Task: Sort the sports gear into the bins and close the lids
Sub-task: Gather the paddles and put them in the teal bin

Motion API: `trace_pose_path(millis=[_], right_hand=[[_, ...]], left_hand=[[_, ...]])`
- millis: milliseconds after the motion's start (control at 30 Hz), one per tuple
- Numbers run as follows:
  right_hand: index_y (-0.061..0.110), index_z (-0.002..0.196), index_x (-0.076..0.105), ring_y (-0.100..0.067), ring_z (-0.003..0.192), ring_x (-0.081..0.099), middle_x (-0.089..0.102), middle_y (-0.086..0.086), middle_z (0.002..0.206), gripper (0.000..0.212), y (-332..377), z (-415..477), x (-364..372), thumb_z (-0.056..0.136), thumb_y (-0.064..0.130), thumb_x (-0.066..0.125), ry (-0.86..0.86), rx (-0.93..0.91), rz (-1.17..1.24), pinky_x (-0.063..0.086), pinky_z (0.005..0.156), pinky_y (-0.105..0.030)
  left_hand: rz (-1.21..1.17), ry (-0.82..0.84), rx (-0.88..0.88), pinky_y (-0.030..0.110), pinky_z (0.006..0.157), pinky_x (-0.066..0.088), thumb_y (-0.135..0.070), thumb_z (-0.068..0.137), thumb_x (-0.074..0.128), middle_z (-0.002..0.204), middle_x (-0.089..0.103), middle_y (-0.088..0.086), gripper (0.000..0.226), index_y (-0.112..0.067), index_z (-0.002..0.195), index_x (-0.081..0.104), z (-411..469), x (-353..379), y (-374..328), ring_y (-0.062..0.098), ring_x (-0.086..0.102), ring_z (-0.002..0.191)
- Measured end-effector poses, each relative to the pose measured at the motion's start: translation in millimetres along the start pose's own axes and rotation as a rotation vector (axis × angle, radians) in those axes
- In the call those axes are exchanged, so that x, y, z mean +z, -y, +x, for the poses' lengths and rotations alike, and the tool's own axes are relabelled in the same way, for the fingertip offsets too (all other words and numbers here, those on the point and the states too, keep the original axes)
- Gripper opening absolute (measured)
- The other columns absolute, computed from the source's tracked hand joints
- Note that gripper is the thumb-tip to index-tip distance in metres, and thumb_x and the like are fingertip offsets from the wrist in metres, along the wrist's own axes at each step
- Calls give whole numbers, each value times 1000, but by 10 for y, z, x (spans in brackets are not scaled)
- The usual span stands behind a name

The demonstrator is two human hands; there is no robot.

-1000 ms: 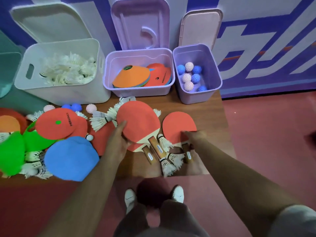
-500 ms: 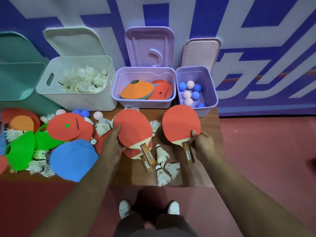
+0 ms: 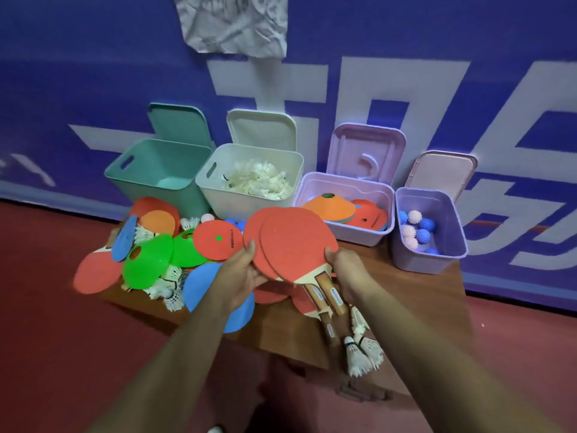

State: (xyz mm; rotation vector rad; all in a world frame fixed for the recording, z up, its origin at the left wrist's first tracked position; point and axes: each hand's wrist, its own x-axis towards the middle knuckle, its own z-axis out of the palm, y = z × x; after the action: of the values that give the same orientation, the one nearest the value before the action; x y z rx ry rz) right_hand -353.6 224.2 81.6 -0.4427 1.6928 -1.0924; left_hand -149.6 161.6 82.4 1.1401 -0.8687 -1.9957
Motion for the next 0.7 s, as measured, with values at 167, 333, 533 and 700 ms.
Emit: trace_pose_path(millis=[167,333,533,700], right_hand=[[13,107,57,-27,90,65,66,-9,97,19,172,-281,993,95,25,48,75,-131,-29,55,87,-49],[17,130,43,-28,106,61,59,-6,119,35,281,-475,1990,98,27,47,73,-221,-172,49,96,-47],[23,121,56,-29,100,65,66,-6,109,29,372,-456,2912,93,32,52,103,-247,-254,53,91,-52],[21,126,55,-16,98,66,68,0,113,33,590,-397,3250,96,35,55,102,-339,-333,52,93,-38]], left_hand=[[-37,-49,55,42,75,61,-26,100,48,116,69,13,37,-6,131,54,-151,-707,-400,21,72,93],[132,-9,132,47,93,53,-27,95,58,119,70,4,39,-24,133,50,-300,-1645,-916,28,69,104],[242,-146,189,37,68,60,-20,90,68,115,69,15,34,-1,117,58,-264,-2557,-1568,26,69,97],[224,-152,187,47,80,59,-11,90,67,110,71,14,22,-7,111,61,-52,-2899,-1940,31,70,95]])
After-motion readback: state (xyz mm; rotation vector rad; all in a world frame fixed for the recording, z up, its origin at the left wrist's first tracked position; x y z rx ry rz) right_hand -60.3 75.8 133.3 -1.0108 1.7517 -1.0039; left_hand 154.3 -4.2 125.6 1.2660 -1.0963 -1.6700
